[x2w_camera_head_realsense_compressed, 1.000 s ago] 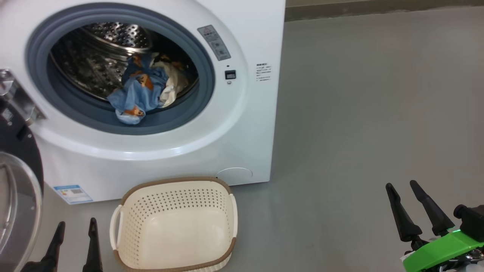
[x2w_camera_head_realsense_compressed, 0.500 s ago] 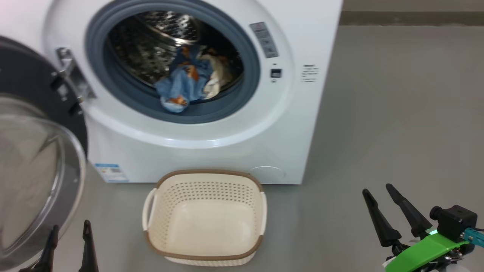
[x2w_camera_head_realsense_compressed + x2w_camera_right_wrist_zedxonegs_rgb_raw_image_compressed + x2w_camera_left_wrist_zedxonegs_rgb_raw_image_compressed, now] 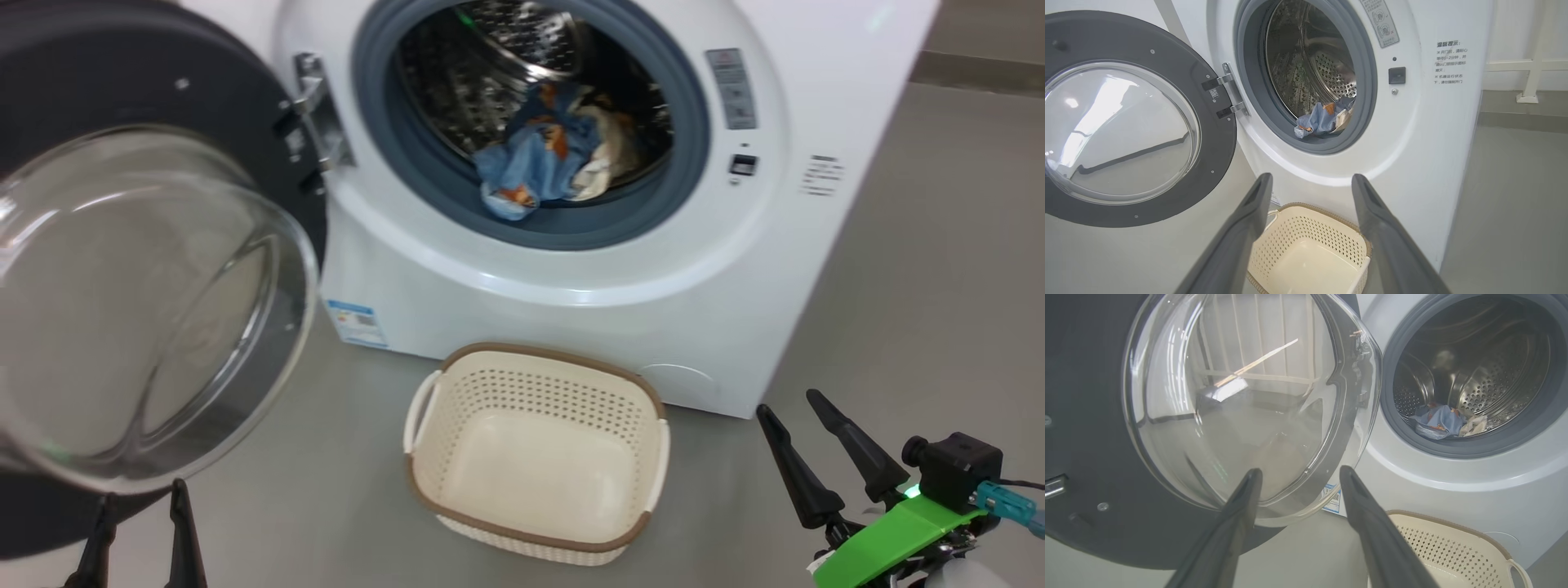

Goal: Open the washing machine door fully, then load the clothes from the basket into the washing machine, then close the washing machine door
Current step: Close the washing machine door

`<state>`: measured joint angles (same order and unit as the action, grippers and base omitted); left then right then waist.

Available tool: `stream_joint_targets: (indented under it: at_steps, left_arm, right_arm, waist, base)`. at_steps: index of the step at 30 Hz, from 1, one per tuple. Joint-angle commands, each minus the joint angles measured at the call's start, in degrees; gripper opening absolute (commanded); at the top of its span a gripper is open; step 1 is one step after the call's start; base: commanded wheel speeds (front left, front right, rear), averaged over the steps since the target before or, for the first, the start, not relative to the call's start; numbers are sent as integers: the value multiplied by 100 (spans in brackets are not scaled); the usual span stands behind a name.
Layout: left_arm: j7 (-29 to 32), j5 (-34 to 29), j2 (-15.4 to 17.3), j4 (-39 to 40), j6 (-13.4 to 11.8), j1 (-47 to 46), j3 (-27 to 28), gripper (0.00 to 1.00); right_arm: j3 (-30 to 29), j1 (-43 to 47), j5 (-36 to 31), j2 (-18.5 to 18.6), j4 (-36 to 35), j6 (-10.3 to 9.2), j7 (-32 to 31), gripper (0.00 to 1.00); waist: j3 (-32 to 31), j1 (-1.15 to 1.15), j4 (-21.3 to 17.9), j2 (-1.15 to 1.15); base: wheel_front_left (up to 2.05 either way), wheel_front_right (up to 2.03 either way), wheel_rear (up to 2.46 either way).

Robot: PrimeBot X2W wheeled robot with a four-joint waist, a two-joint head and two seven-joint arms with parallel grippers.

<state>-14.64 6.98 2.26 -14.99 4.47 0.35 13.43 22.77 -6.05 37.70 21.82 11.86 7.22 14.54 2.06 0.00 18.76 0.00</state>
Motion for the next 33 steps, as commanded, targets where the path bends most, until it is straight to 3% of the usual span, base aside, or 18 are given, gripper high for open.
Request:
stream_joint_targets:
  at_steps: [1,15,32,33]
  left_arm:
    - [-36,31,65,183,-43,-48,196,100]
    - [-36,280,63,231,-175,56,135,100]
    - [-36,415,62,387,-280,189,79,100]
    - [-36,445,62,401,-267,177,74,73]
  right_arm:
    - [119,-201,-106,134,-117,26,46,100]
    - [267,-268,-108,190,-115,26,46,100]
    - [330,-257,-75,170,-104,26,46,100]
    - [331,-256,-70,171,-105,26,46,100]
  waist:
    - [44,0,377,0]
    - [19,0,938,0]
    - [-28,0,1109,0]
    - [-28,0,1108,0]
  base:
    - [0,0,0]
    - [0,0,0]
    - [0,0,0]
    - [0,0,0]
